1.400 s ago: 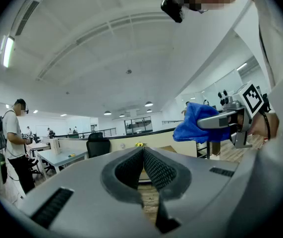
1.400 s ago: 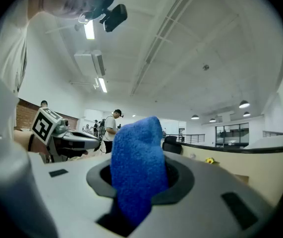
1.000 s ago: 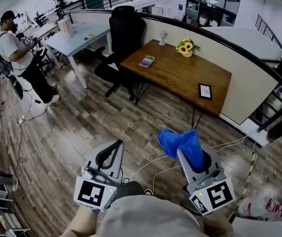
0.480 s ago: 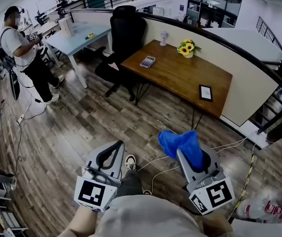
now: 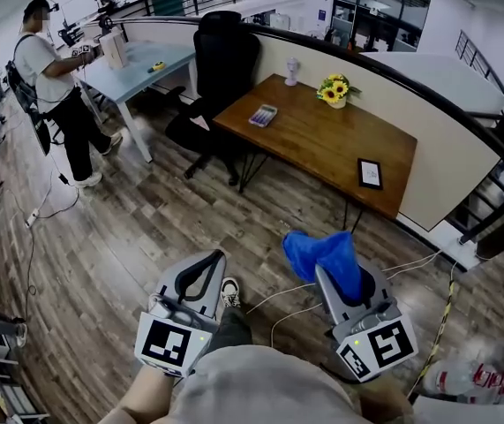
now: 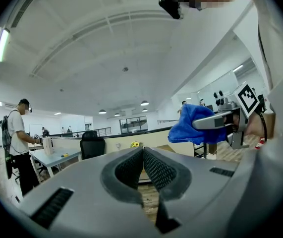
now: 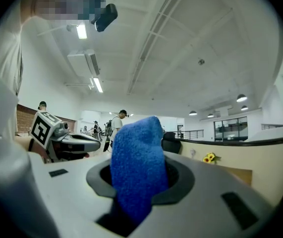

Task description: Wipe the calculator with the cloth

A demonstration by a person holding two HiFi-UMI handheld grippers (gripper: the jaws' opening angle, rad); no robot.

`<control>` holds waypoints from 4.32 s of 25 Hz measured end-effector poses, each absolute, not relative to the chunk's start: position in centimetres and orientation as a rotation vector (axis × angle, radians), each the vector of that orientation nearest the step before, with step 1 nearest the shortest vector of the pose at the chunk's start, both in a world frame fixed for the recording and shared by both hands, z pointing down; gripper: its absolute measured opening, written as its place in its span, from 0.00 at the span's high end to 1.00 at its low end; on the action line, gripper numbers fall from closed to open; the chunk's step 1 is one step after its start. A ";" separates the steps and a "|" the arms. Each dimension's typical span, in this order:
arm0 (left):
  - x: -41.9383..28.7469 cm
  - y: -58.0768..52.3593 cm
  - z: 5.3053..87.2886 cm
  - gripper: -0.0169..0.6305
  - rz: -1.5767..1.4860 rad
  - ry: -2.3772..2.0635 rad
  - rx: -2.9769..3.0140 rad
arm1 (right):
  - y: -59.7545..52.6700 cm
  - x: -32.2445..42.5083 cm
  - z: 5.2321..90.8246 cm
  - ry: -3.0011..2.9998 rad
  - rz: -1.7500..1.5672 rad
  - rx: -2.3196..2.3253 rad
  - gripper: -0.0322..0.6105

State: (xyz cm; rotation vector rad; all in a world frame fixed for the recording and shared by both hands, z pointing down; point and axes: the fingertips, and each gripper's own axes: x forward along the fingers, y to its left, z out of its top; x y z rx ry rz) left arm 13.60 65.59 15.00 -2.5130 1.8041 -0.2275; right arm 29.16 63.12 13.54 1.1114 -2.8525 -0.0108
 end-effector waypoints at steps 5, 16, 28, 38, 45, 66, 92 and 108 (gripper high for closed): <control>12.0 62.4 14.9 0.96 -0.237 1.785 -2.525 | 60.0 27.4 13.4 -2.866 0.029 1.106 0.75; 5.9 52.1 14.5 0.96 -0.262 1.713 -2.563 | 50.1 20.6 14.1 -2.821 0.077 1.133 0.74; -4.0 38.3 14.8 0.96 -0.253 1.667 -2.621 | 37.0 10.8 14.5 -2.776 0.133 1.162 0.74; -8.9 29.0 16.9 0.96 -0.286 1.630 -2.651 | 27.4 5.9 16.7 -2.726 0.175 1.181 0.74; -9.5 24.5 18.3 0.96 -0.301 1.631 -2.681 | 22.7 5.4 17.4 -2.717 0.194 1.177 0.74; -6.6 0.6 19.4 0.96 -0.369 1.590 -2.701 | -0.8 6.8 20.3 -2.701 0.285 1.126 0.74; -5.5 -15.1 27.4 0.96 -0.617 1.558 -2.797 | -17.0 8.3 28.3 -2.590 0.470 1.161 0.74; -5.7 -17.1 38.2 0.96 -0.882 1.378 -2.987 | -19.9 6.2 38.3 -2.365 0.577 1.191 0.74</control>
